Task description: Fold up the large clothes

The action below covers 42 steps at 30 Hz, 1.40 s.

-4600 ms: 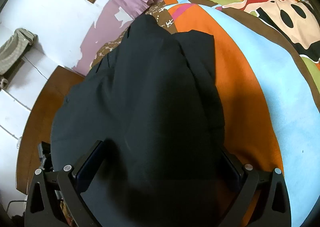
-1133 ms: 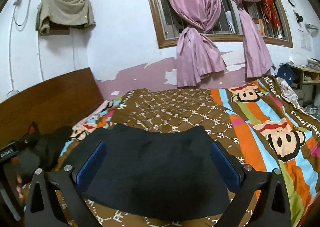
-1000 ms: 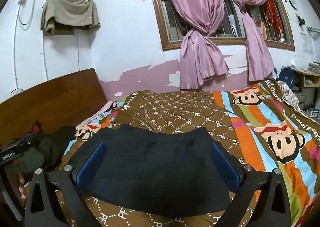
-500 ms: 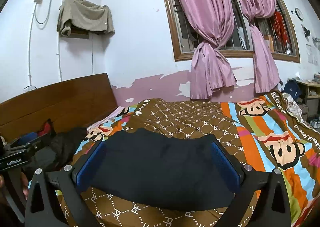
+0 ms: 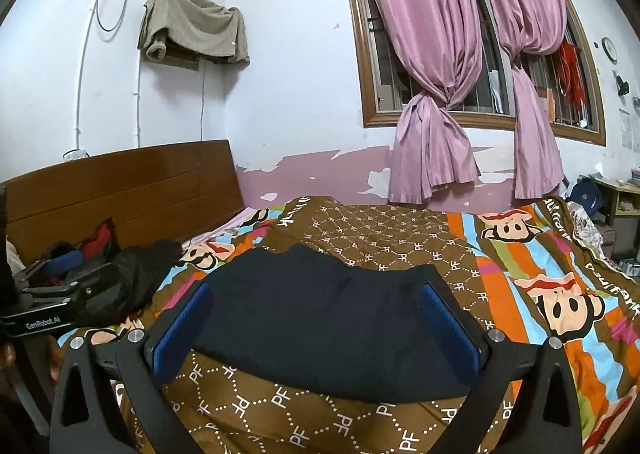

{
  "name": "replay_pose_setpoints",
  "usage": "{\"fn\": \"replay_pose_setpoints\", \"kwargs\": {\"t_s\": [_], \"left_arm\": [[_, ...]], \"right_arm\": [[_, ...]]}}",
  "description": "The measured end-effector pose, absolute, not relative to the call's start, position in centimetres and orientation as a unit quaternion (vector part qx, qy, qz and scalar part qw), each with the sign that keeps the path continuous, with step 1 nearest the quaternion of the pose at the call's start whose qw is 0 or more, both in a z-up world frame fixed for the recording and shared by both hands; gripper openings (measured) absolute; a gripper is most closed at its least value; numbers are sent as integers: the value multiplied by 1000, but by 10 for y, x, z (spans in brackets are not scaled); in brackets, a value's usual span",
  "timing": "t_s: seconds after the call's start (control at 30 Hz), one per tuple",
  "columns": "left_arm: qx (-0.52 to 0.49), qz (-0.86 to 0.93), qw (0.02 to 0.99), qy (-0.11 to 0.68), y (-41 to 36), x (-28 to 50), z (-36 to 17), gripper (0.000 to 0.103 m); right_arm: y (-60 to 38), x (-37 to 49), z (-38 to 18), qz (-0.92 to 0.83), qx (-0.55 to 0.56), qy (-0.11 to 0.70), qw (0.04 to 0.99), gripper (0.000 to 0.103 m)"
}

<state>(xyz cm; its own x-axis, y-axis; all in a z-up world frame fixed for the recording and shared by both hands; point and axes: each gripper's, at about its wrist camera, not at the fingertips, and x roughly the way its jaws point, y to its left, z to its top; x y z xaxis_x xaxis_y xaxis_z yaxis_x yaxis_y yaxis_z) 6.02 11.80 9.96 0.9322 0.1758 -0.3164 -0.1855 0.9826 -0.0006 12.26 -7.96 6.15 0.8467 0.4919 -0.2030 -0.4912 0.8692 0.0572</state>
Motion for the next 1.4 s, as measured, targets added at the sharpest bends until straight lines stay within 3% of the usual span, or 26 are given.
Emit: {"fn": "replay_pose_setpoints", "kwargs": {"t_s": [0.5, 0.8, 1.4], "left_arm": [[6, 96, 986, 134, 113, 36, 54, 101], [24, 85, 979, 183, 107, 48, 23, 101], [23, 89, 977, 190, 110, 55, 10, 101]], "right_arm": [[-75, 95, 20, 233, -15, 115, 965, 103], [-74, 99, -10, 215, -31, 130, 968, 103], [-77, 112, -29, 209, -17, 156, 965, 103]]}}
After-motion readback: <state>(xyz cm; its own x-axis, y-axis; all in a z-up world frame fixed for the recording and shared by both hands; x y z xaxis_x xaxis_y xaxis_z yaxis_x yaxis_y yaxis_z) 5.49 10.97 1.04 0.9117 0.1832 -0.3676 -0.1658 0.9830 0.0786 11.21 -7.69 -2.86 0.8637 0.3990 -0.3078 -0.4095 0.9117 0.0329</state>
